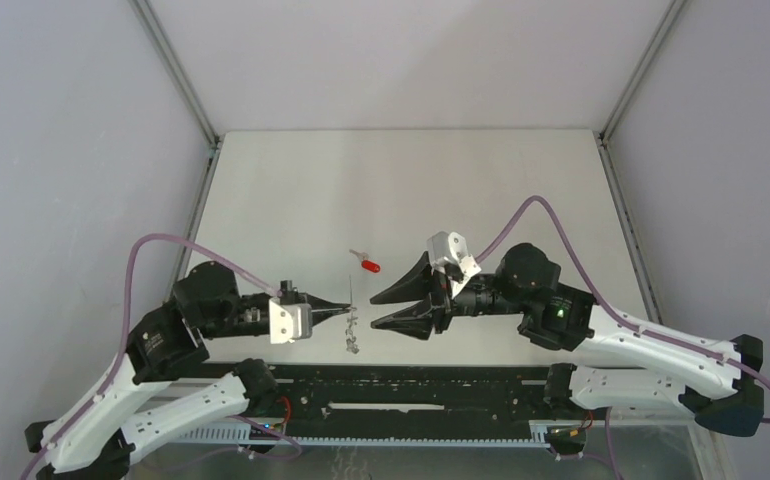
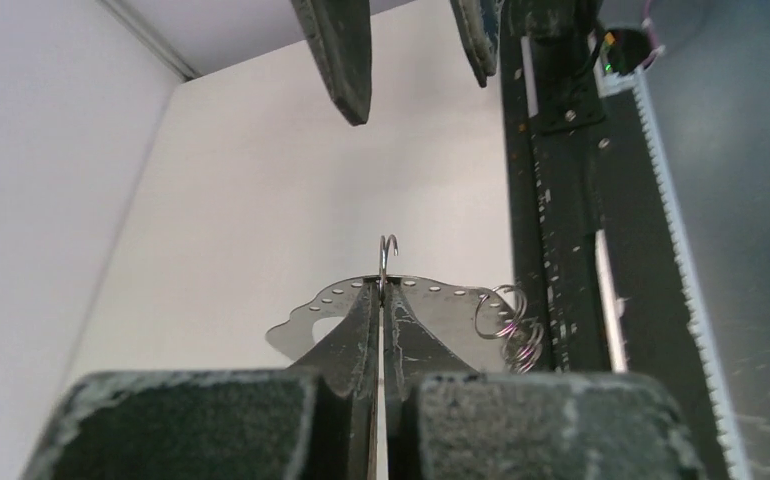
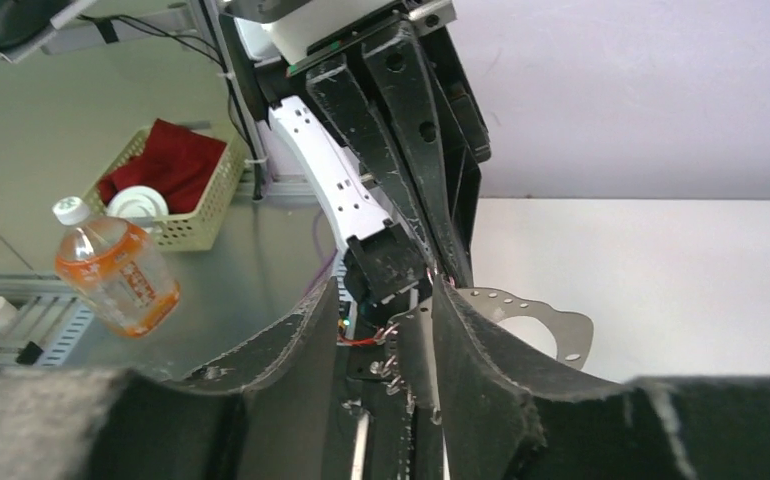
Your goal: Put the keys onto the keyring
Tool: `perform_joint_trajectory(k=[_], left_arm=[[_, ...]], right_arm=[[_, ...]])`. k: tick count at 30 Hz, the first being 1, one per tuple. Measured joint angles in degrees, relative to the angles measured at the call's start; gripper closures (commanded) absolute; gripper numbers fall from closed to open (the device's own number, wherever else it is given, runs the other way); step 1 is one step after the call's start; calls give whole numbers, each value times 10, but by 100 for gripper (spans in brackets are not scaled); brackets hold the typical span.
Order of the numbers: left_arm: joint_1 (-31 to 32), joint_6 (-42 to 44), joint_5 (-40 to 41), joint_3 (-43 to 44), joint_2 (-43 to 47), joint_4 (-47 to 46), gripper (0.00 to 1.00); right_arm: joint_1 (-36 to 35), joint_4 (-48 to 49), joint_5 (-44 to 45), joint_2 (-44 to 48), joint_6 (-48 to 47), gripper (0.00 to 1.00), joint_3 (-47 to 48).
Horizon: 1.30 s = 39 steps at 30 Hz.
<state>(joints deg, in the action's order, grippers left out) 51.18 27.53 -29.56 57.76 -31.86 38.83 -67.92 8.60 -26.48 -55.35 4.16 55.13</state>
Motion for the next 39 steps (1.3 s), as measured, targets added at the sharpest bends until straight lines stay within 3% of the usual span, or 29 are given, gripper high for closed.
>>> perform_joint_trajectory(k=[11,19,39], left_arm=[[76,113,138,-27,18,-4,100],[96,156,170,-90,67,-37,100],[96,37,100,-99,61,-71,100]], right_arm=[[-15,-102,58,-1,-103,51,10],[-24,-117,87,-10,-136,51,17],[-42,-130,95,-63,-214,53,54]])
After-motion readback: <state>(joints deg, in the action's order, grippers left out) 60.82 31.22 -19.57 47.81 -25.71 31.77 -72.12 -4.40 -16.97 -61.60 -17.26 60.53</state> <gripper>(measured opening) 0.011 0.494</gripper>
